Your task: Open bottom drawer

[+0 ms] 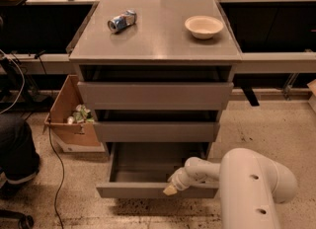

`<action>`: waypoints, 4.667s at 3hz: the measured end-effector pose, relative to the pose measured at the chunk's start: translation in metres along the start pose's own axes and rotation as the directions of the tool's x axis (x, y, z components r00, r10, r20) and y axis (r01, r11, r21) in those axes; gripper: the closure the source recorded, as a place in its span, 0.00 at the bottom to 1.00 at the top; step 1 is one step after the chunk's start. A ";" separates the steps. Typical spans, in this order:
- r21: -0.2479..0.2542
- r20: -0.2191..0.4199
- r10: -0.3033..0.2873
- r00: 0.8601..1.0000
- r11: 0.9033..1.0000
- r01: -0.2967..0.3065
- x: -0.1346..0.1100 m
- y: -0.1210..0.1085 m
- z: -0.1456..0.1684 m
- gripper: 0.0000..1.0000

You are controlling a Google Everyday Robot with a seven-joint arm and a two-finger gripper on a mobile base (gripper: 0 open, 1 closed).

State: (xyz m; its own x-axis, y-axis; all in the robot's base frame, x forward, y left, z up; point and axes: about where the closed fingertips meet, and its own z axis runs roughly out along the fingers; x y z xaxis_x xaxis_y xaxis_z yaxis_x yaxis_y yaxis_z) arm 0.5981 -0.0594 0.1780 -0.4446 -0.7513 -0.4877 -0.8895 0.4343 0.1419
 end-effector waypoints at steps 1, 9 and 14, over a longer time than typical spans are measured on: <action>-0.077 -0.054 0.040 0.998 0.996 -0.044 0.015 0.036 -0.020 0.00; -0.068 -0.069 0.137 0.988 0.988 -0.142 0.056 0.048 -0.113 0.00; -0.088 0.095 0.287 0.953 0.956 -0.280 0.079 0.009 -0.012 1.00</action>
Offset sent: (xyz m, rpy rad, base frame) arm -0.1642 0.0032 0.0320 -0.0116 0.3539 0.0959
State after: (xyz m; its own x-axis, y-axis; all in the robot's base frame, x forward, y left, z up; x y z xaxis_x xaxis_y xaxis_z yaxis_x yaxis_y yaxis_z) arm 0.5538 -0.1214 0.1511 -0.6694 -0.5442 -0.5057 -0.7354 0.5818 0.3475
